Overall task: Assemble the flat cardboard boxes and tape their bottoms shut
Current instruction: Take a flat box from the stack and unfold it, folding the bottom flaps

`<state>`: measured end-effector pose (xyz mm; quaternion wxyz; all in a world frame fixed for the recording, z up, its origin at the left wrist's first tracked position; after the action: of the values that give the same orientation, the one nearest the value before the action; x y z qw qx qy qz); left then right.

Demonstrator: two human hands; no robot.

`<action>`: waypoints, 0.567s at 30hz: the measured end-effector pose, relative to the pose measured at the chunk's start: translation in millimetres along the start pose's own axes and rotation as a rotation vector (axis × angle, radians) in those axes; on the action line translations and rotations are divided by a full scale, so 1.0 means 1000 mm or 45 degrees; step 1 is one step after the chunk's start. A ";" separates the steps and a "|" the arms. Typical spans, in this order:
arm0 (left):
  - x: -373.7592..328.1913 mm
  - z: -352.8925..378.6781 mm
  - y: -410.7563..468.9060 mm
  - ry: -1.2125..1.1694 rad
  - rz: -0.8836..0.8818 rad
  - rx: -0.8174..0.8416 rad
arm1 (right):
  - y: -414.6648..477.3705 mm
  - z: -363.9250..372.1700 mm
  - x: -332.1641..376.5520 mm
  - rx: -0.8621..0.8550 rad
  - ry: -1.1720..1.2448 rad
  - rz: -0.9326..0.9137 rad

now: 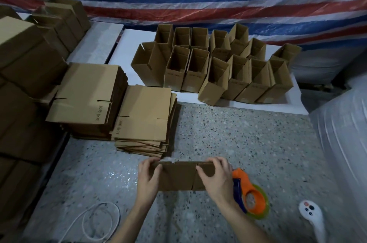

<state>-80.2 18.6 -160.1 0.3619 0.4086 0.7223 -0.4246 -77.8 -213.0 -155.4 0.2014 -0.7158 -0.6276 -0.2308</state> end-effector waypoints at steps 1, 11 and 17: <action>-0.001 0.001 0.001 -0.018 -0.031 0.005 | 0.000 0.001 0.003 -0.015 -0.055 -0.011; -0.010 0.003 0.004 0.018 -0.129 -0.021 | 0.004 -0.004 0.016 0.054 -0.127 0.085; -0.015 0.006 -0.011 -0.087 -0.197 -0.073 | -0.001 -0.016 0.014 0.068 0.022 -0.198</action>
<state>-83.5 5.7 -145.7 0.3642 0.3263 0.7507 -0.4443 -78.3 -211.0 -134.8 0.2072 -0.6573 -0.6854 -0.2352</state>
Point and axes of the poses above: each hand's wrist, its own y-axis towards the middle knuckle, its own z-axis out of the palm, x = y × z, the point moved 2 cm from there along y, towards the middle knuckle, and after that the axes turned 7 degrees about -z, right-handed, at the moved point
